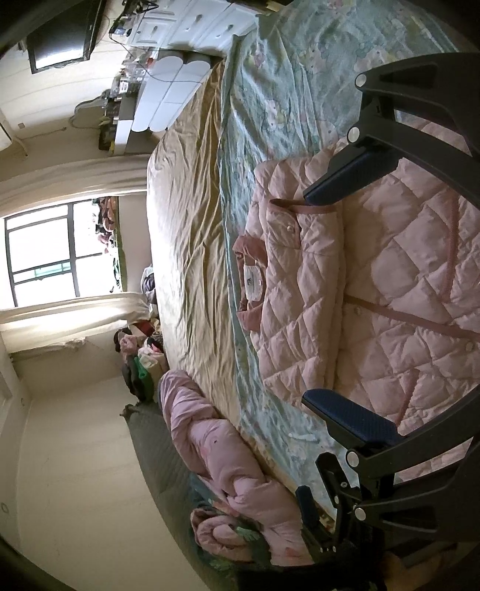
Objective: Fold large clothes
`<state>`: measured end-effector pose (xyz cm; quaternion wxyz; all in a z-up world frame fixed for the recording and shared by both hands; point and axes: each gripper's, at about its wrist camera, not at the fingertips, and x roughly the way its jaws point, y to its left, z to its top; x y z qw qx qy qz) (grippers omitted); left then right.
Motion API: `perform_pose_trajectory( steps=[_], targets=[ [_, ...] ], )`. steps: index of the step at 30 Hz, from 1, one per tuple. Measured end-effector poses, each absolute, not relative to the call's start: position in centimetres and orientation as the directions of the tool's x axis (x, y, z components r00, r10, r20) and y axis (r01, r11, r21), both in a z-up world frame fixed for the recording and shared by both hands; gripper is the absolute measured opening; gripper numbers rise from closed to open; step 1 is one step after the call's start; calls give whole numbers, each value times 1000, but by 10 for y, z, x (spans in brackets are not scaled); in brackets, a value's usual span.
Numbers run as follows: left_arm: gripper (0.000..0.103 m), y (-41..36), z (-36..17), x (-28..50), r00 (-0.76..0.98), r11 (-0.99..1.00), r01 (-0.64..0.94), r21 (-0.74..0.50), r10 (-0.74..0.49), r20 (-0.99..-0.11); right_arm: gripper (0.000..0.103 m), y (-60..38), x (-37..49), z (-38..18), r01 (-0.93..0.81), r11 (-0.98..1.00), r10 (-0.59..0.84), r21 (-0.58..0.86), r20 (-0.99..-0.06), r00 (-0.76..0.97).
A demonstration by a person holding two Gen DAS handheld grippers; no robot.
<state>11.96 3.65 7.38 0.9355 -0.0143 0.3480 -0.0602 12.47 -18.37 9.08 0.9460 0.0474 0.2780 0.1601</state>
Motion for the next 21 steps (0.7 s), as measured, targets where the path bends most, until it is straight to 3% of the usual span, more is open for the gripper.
perform_pose_trajectory(
  steps=[21],
  targets=[
    [94,40,47,82,752,992,93,-90,-129,-646,99,-208,99,75,-270,949,316,165,-522,792]
  ],
)
